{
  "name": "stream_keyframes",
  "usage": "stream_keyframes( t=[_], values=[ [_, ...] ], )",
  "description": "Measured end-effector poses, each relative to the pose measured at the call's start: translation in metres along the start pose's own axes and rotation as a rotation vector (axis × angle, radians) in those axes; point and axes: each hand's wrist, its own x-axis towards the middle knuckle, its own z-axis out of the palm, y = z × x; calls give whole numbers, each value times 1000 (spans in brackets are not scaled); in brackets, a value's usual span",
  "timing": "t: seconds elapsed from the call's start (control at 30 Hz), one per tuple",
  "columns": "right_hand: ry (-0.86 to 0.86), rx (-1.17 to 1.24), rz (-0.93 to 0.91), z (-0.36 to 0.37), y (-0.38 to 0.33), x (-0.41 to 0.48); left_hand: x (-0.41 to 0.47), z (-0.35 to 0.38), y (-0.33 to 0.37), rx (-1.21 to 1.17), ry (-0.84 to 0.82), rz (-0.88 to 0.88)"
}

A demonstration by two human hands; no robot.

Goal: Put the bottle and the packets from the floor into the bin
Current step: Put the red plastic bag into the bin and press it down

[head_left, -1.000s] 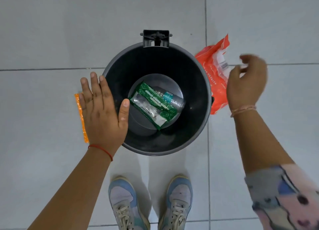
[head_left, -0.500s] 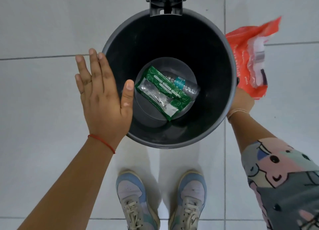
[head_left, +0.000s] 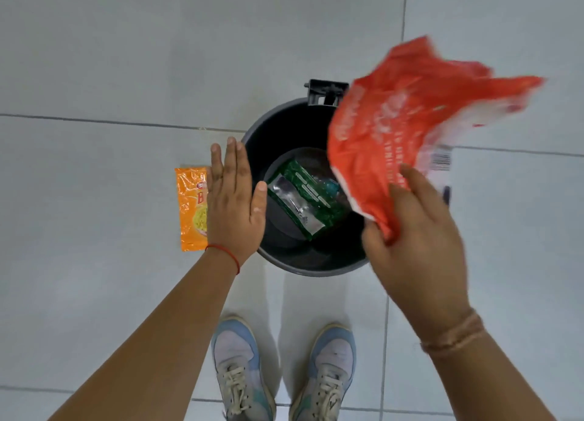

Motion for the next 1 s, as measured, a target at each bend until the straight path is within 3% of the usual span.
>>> stream_keyframes(
  t=[0.17,0.43,0.47,0.53,0.6,0.67,0.77,1.0],
  values=[
    [-513,-183,-44,51,-14,28,-1,2,0,18,22,-14],
    [-1001,-112,-26,142,-8,55,-2,6,-2,98,42,-22],
    [-979,-53,-46,141,-9,56,-1,6,-3,95,41,-19],
    [-694,-58,-157,135,-10,59,-1,6,-3,93,35,-14],
    [-451,-297,-231,130,-4,59,0,5,-3,90,35,-13],
    [-622,-483,-158,131,7,55,-1,5,-2,81,29,-11],
    [-926,-465,-18,150,20,57,0,5,-1,84,32,-5],
    [-902,-448,31,188,24,62,0,8,-3,72,53,0]
  ],
)
